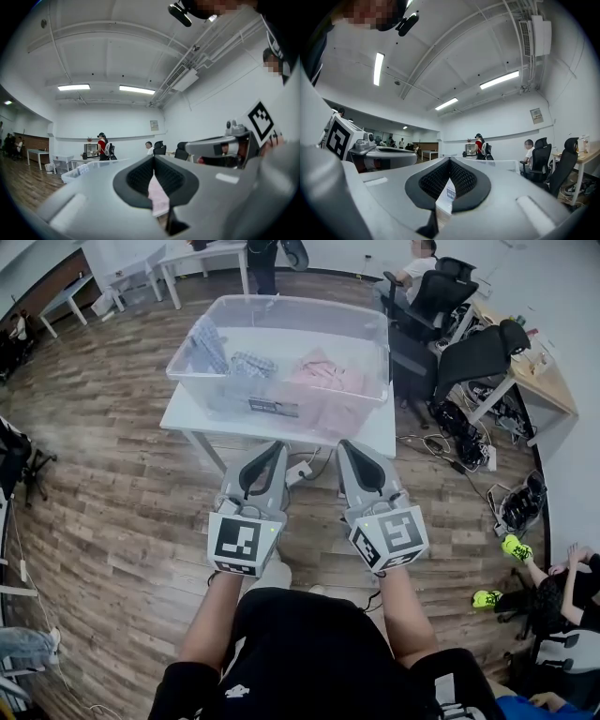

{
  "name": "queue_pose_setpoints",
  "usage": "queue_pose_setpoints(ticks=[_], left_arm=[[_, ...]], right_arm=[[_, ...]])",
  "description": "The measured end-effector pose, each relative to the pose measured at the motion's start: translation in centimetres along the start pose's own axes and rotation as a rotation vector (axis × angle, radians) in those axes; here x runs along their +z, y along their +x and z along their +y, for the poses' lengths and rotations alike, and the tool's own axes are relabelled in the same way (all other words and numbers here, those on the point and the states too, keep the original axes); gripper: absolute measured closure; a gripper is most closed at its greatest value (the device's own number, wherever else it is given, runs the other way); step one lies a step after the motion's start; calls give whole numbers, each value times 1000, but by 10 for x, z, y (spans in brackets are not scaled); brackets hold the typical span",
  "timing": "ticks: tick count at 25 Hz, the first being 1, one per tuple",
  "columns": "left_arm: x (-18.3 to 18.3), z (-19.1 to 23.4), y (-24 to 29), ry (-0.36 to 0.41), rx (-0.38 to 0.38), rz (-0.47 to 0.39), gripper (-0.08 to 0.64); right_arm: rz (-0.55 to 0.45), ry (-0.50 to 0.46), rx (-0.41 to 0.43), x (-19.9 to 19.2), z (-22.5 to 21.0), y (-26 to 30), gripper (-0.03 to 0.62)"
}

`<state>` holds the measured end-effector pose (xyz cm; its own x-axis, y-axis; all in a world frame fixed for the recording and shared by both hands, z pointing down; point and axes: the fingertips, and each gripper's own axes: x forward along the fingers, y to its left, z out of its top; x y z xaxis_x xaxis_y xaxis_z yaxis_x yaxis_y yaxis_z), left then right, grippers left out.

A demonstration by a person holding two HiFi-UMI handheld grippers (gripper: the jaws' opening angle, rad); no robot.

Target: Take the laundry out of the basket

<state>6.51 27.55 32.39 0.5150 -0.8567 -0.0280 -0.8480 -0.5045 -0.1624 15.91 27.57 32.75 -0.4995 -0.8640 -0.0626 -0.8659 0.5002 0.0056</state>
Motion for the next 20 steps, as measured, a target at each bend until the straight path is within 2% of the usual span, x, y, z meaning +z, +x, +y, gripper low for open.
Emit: queue_pose_setpoints(ticks=[20], left_arm=[[-10, 122, 88, -1, -15, -8, 551]], right_arm=[[7, -12, -17, 2, -18, 148, 595]])
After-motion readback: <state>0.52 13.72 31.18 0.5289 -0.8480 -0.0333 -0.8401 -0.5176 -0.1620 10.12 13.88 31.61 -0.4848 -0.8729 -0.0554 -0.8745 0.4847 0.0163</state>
